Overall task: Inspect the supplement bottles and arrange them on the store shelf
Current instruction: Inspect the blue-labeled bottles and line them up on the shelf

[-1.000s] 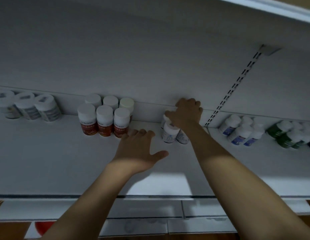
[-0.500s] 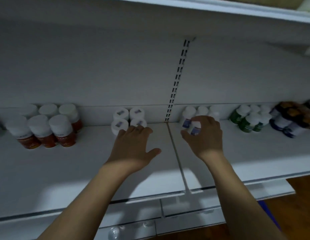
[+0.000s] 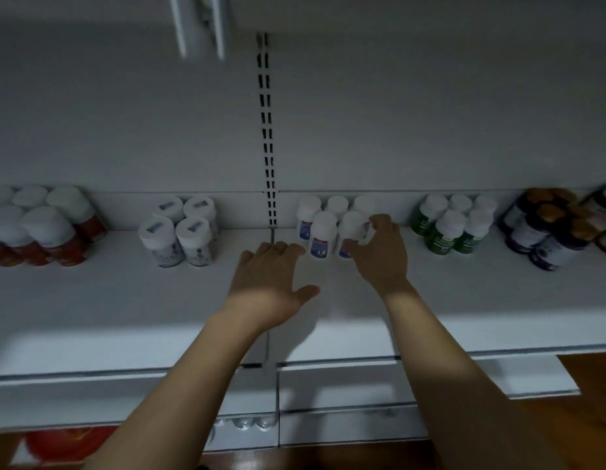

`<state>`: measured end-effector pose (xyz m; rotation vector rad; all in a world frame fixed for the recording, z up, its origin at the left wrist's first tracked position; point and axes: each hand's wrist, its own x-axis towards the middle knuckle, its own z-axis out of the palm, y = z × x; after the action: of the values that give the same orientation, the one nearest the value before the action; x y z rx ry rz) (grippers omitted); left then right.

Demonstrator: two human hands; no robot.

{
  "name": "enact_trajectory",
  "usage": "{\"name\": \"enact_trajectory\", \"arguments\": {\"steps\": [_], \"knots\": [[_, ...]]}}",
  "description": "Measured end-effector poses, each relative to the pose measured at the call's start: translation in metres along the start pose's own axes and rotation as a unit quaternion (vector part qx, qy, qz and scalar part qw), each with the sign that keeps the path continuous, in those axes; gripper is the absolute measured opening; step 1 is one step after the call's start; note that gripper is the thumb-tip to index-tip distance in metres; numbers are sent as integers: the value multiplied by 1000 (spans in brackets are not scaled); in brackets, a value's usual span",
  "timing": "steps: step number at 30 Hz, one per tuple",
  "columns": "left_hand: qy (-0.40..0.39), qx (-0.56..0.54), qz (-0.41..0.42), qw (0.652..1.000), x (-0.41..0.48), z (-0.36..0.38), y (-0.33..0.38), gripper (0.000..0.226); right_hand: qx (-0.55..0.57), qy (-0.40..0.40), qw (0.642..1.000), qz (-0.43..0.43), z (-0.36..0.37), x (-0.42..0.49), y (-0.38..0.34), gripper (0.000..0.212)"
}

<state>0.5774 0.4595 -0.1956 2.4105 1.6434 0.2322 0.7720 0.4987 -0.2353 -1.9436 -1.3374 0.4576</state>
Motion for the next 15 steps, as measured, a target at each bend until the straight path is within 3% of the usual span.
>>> {"name": "enact_trajectory", "arguments": {"steps": [15], "knots": [[62,4,-2,998,-25,18,21,63,9,-18,1000,5,-4,-6,24,44]]}}
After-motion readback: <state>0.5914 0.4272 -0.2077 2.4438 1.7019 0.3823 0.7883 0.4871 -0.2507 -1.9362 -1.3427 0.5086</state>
